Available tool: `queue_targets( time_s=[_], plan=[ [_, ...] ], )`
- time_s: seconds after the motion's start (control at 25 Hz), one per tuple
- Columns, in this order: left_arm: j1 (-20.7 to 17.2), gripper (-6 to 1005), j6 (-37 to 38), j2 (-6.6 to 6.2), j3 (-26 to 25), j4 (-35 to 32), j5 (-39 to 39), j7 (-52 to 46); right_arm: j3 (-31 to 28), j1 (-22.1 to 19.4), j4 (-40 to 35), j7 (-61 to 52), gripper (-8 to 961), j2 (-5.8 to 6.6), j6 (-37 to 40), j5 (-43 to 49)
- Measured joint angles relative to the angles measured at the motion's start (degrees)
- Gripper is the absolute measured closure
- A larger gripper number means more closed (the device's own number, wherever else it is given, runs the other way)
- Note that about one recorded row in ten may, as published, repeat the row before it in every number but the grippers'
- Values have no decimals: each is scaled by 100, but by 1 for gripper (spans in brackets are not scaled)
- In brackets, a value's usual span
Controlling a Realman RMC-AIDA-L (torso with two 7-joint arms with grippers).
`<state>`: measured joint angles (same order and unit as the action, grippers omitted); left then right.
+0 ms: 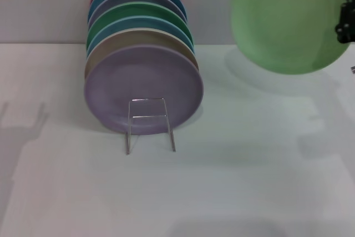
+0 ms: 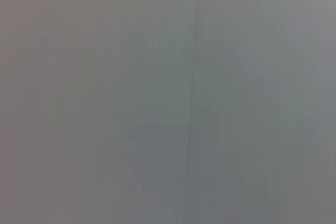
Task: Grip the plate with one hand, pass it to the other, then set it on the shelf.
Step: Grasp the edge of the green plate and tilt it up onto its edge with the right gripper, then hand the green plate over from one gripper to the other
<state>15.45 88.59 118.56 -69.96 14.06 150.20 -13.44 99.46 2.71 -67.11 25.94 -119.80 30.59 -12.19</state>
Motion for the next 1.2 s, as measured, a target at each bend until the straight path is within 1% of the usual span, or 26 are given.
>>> queue_targets(
  time_s=[0.04,0.08,0.16,0.2,0.44,0.56,0.6,0.64,0.68,0.72,0.88,1.2],
  plan=[
    [0,140,0,0,0,0,0,0,0,0,0,0,928,0,0,0],
    [2,140,0,0,0,0,0,0,67,48,219,-11,928,4,315,-258],
    [2,140,1,2,0,0,0,0,107,75,311,-22,928,6,442,-381],
    [2,140,0,4,0,0,0,0,221,138,491,-28,928,19,649,-695],
    [2,140,0,9,5,0,1,0,507,228,843,-50,930,40,1018,-1206],
    [5,140,-1,9,14,0,1,0,657,278,1070,-194,929,42,1252,-1437],
    [7,140,-26,10,24,0,1,0,725,353,1292,-427,929,49,1422,-1518],
    [7,140,-26,10,24,0,1,0,725,353,1292,-427,929,49,1422,-1518],
    [9,140,-64,14,43,0,1,0,755,428,1528,-637,929,54,1593,-1531],
    [8,140,-68,16,47,0,2,0,755,428,1528,-637,929,54,1593,-1531],
    [1,140,-73,19,51,0,6,0,775,542,1977,-1214,930,55,1965,-1522],
    [-16,139,-80,20,71,1,51,0,850,771,2520,-1619,930,53,2182,-1494]
  ],
)
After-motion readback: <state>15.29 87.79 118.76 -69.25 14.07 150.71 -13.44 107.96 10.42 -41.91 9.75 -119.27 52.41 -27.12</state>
